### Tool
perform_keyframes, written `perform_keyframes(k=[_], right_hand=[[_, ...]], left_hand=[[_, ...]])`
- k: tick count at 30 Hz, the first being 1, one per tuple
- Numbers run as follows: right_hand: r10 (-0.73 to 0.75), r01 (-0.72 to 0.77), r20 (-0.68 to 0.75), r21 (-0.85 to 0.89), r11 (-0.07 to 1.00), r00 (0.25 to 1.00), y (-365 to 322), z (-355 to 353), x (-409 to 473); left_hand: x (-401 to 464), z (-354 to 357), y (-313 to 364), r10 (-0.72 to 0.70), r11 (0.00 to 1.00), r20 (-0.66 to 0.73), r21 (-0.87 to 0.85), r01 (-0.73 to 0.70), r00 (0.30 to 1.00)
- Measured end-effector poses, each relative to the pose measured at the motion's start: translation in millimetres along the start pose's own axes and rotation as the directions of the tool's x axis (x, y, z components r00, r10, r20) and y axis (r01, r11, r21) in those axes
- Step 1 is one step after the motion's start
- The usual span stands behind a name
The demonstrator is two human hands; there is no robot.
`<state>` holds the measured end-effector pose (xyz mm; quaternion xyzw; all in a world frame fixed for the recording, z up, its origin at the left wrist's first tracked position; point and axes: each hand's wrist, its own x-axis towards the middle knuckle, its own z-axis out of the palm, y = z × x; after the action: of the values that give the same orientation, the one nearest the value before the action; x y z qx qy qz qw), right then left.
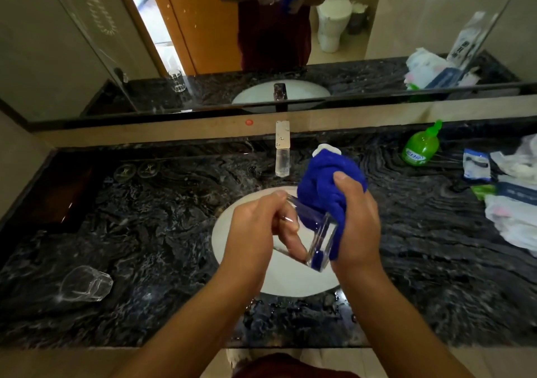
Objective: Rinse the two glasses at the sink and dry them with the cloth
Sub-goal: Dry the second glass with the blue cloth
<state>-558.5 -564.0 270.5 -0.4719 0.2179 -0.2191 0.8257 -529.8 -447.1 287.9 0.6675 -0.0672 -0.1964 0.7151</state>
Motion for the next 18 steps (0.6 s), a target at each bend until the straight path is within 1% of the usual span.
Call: perform_keyframes(k=[2, 4, 5, 6, 7, 8, 9, 10, 11, 12, 13, 14, 15, 16, 17, 18], right_hand=[[0.162, -0.163, 0.020, 0.079, 0.984, 0.987, -0.6, -2.4, -2.6], [0.301, -0.307, 0.067, 0.139, 0.941, 0.951, -2.8, -5.2, -6.7], [0.318, -0.326, 0.072, 0.151, 0.933, 0.945, -2.1, -6.7, -7.3], [0.307, -0.312, 0.052, 0.155, 0.937, 0.950, -2.1, -6.5, -8.7], [0.263, -0.262, 0.013, 0.137, 0.955, 0.965, -1.7, -6.0, -9.8], [0.186, -0.182, -0.028, 0.100, 0.978, 0.982, -1.3, -5.5, -11.5], [0.067, -0.064, -0.062, 0.050, 0.997, 0.996, -1.3, -5.5, -13.7], [-0.076, 0.075, -0.077, -0.012, 0.997, 0.994, -2.4, -4.7, -16.8], [-0.212, 0.208, -0.042, -0.090, 0.974, 0.976, -3.3, -4.7, -20.3], [-0.312, 0.314, 0.034, -0.154, 0.937, 0.949, -2.9, -5.1, -23.8], [-0.367, 0.384, 0.118, -0.196, 0.902, 0.923, -2.9, -4.4, -27.8], [-0.391, 0.423, 0.172, -0.225, 0.878, 0.904, -2.2, -4.7, -30.6], [-0.400, 0.436, 0.187, -0.238, 0.868, 0.897, -1.9, -5.9, -31.2], [-0.382, 0.410, 0.158, -0.223, 0.884, 0.910, -3.6, -6.4, -30.5], [-0.336, 0.349, 0.097, -0.183, 0.919, 0.937, -5.5, -7.7, -27.2], [-0.251, 0.254, 0.041, -0.131, 0.958, 0.967, -7.7, -9.6, -22.3]], left_hand=[[0.1, -0.7, 5.1, 0.023, 0.999, 0.066, 0.037, -0.026, 0.998], [0.1, -0.9, 11.1, 0.042, 0.996, 0.137, 0.072, -0.052, 0.990], [0.5, -0.8, 12.1, 0.052, 0.995, 0.144, 0.076, -0.064, 0.988], [0.6, -0.5, 11.7, 0.057, 0.995, 0.127, 0.069, -0.067, 0.990], [0.6, 0.1, 9.7, 0.056, 0.996, 0.096, 0.057, -0.062, 0.994], [0.3, 1.5, 7.0, 0.048, 0.998, 0.065, 0.042, -0.051, 0.997], [-0.3, 3.7, 4.2, 0.037, 0.999, 0.037, 0.032, -0.038, 0.999], [-0.9, 6.4, 1.2, 0.025, 0.999, 0.012, 0.028, -0.025, 1.000], [-1.7, 9.3, -1.4, 0.017, 0.999, -0.008, 0.029, -0.017, 1.000], [-2.0, 11.7, -3.7, 0.019, 0.999, -0.026, 0.034, -0.018, 0.999], [-2.3, 13.7, -4.9, 0.026, 0.999, -0.046, 0.042, -0.024, 0.999], [-2.4, 14.8, -5.4, 0.034, 0.998, -0.060, 0.046, -0.031, 0.998], [-3.0, 15.4, -5.0, 0.040, 0.998, -0.059, 0.042, -0.037, 0.997], [-4.3, 15.5, -4.0, 0.041, 0.999, -0.042, 0.029, -0.039, 0.998], [-6.0, 15.0, -2.9, 0.036, 0.999, -0.016, 0.015, -0.036, 0.999], [-7.7, 13.8, -2.0, 0.032, 0.999, 0.011, 0.009, -0.033, 0.999]])
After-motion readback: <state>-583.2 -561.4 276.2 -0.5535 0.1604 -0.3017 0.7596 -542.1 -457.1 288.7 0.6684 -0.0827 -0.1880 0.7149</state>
